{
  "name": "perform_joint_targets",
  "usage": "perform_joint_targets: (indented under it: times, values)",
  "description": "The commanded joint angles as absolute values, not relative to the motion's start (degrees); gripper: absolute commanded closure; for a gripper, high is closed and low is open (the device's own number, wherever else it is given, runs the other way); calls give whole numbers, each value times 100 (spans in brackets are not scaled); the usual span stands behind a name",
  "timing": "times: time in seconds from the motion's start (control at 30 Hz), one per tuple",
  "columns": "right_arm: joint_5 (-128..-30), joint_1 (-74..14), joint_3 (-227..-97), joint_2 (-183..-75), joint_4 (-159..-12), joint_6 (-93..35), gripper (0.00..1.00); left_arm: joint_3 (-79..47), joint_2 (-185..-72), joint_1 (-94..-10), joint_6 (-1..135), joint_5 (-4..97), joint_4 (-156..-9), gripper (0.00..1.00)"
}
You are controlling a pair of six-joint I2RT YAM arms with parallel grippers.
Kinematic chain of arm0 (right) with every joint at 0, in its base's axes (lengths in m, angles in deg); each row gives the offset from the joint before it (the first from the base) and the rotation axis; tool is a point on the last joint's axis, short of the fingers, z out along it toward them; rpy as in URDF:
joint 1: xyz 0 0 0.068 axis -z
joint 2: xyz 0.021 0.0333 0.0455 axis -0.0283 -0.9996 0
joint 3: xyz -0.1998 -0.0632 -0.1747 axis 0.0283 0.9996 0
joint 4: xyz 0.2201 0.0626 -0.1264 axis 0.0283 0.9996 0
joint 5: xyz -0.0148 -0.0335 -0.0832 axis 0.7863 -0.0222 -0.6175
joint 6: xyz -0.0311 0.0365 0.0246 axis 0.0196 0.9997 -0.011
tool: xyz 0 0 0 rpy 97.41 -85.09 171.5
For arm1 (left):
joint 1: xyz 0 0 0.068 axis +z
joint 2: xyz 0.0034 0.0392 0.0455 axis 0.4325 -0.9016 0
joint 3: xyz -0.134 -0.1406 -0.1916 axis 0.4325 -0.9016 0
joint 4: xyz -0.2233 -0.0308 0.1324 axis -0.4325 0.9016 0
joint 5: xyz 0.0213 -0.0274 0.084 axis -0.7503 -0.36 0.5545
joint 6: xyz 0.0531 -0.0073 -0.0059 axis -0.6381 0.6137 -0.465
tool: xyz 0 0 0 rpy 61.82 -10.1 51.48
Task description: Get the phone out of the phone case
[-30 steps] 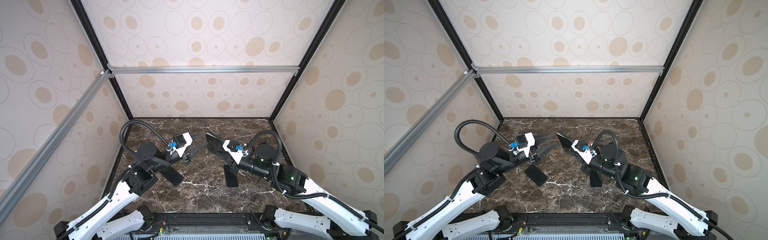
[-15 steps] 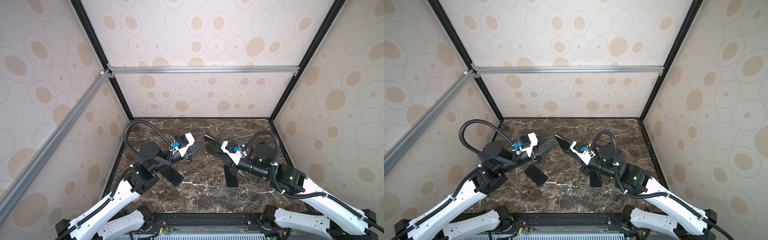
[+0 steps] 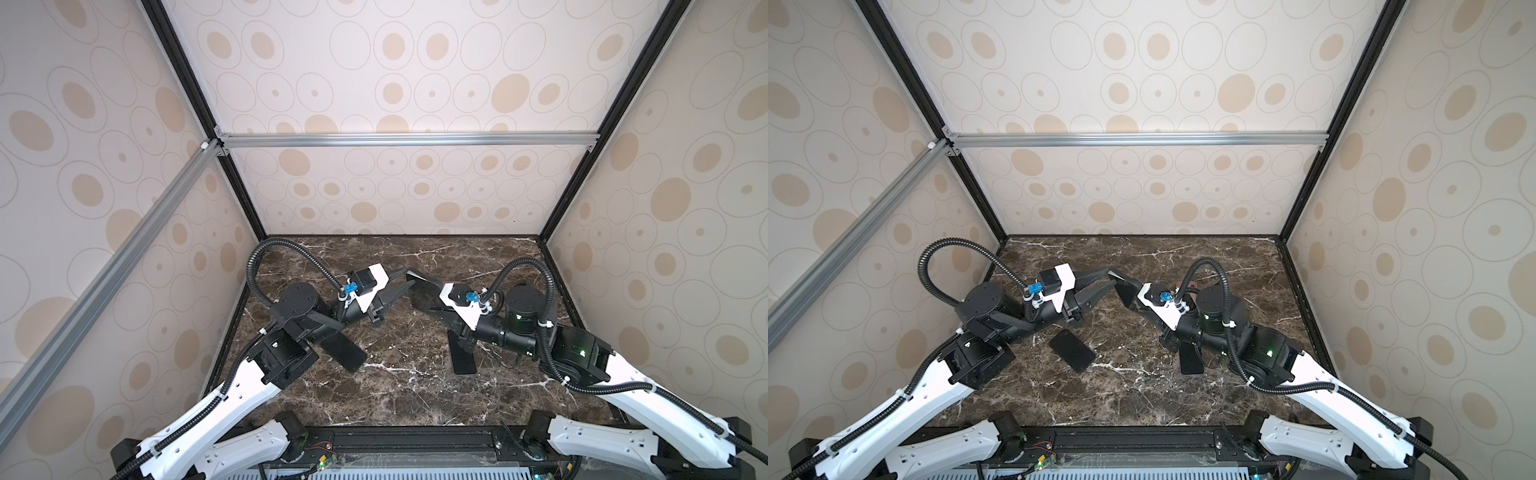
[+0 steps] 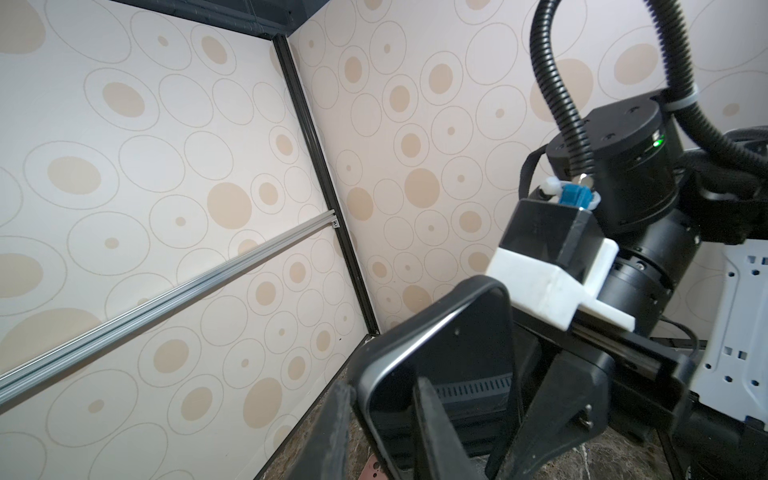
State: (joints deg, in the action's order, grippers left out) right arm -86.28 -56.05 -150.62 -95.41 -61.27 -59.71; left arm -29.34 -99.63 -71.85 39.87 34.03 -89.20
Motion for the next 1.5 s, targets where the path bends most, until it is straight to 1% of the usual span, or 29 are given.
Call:
perform_joint_targets:
  times: [0.0,0.37,0.53,0.73,0.93,1.13,1.23,1.47]
  values:
    - [-8068,-5680,-15341,-9610,-6223,-6209,100,-2835,-10112,-7265,3877,2684,-8697,75]
    - [-7248,-5673,-15652,-9764,-5856,-6352,100,-2700,-10404,-7265,3885,1970,-8093,74]
    - [-7093,-5674,-15682,-9795,-5806,-6387,100,-2661,-10521,-7265,3895,1737,-7936,73]
    - [-7163,-5673,-15682,-9795,-5815,-6387,100,-2597,-10701,-7265,3897,1336,-7677,72]
    - [-7195,-5631,-15699,-9813,-5769,-6392,100,-2586,-10770,-7265,3988,726,-7556,71]
    - [-7054,-5470,-15673,-9742,-5821,-6253,100,-2703,-10735,-7244,4177,473,-7676,74]
    - [-7214,-5372,-15788,-9818,-5687,-6086,100,-2748,-10751,-7238,4293,372,-7775,75]
    - [-7819,-5296,-16116,-10190,-5237,-5830,100,-2726,-10856,-7238,4354,194,-7778,75]
